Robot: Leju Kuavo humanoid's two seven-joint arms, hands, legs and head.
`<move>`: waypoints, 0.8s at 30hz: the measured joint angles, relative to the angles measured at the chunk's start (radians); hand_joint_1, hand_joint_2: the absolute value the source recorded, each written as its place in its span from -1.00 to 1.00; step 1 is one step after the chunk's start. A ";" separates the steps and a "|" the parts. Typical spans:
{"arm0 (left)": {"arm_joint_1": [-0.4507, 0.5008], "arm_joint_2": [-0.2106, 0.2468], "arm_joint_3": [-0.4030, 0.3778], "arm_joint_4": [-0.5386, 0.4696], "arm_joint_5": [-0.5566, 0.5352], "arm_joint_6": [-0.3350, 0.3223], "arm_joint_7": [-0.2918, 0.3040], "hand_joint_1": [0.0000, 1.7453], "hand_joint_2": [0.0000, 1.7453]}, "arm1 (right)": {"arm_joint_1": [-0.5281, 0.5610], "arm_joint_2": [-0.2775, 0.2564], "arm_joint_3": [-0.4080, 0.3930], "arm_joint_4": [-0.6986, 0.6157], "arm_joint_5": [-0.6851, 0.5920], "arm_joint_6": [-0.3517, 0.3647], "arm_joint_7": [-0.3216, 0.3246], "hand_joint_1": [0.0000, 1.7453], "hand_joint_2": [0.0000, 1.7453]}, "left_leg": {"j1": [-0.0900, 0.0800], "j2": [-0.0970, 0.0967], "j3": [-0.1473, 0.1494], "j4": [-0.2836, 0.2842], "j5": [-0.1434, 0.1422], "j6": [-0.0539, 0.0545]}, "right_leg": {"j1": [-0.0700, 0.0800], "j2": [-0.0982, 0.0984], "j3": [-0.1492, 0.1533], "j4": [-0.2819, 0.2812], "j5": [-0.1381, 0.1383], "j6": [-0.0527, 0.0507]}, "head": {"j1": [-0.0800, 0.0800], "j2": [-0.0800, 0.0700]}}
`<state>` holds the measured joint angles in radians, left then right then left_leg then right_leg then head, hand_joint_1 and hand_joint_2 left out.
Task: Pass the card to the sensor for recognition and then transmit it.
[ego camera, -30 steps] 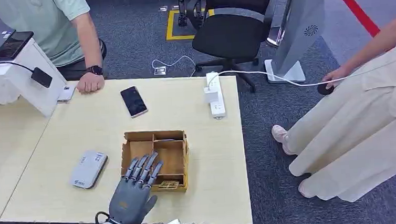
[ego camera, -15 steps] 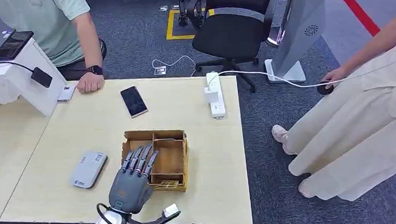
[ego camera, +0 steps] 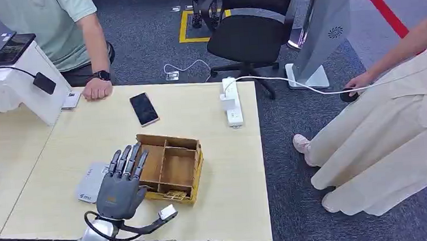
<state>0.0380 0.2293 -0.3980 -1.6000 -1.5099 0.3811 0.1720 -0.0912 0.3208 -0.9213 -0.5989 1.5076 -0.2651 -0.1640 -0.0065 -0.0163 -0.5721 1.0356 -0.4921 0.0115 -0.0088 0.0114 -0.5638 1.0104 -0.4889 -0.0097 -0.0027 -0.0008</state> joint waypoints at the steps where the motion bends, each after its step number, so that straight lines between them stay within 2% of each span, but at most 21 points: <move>1: 0.002 0.001 0.010 -0.010 0.000 0.000 -0.006 -1.00 1.00 | 0.001 -0.002 0.000 0.000 -0.001 0.000 0.000 -1.00 1.00 | 0.000 0.000 0.000 0.000 0.000 0.000 | 0.000 0.000 0.000 0.000 0.000 0.000 | 0.000 0.000; 3: 0.016 0.004 0.024 -0.030 0.000 -0.001 -0.027 -1.00 1.00 | 0.001 -0.002 0.000 0.000 -0.003 0.000 0.000 -1.00 1.00 | 0.000 0.000 0.000 0.000 0.000 0.000 | 0.000 0.000 0.000 0.000 0.000 0.000 | 0.000 0.000; 6: 0.051 0.000 0.072 -0.071 0.000 -0.002 -0.098 -1.00 1.00 | 0.005 -0.004 0.000 -0.001 -0.012 0.000 0.000 -1.00 1.00 | 0.000 0.000 0.000 0.000 0.000 0.000 | 0.000 0.000 0.000 0.000 0.000 0.000 | 0.000 0.000; 13: 0.110 -0.031 0.166 -0.107 0.000 -0.008 -0.209 -1.00 1.00 | 0.006 -0.006 0.000 -0.001 -0.020 0.000 -0.003 -1.00 1.00 | 0.000 0.000 0.000 0.000 0.000 0.000 | 0.000 0.000 0.000 0.000 0.000 0.000 | 0.000 0.000; 19: 0.134 -0.030 0.178 -0.107 0.000 -0.023 -0.212 -1.00 1.00 | 0.006 -0.012 -0.001 -0.001 -0.027 -0.002 -0.004 -1.00 1.00 | 0.000 0.000 0.000 0.000 0.000 0.000 | 0.000 0.000 0.000 0.000 0.000 0.000 | 0.000 0.000; 24: 0.154 -0.004 0.180 -0.107 0.000 -0.046 -0.172 -1.00 1.00 | 0.007 -0.017 -0.002 -0.001 -0.032 -0.003 -0.005 -1.00 1.00 | 0.000 0.000 0.000 0.000 0.000 0.000 | 0.000 0.000 0.000 0.000 0.000 0.000 | 0.000 0.000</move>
<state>0.1921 0.2249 -0.2178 -1.7067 -1.5099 0.3349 -0.0004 -0.0846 0.3040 -0.9228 -0.5997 1.4752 -0.2678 -0.1690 -0.0064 -0.0162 -0.5721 1.0355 -0.4922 0.0115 -0.0088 0.0115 -0.5638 1.0104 -0.4890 -0.0098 -0.0031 -0.0008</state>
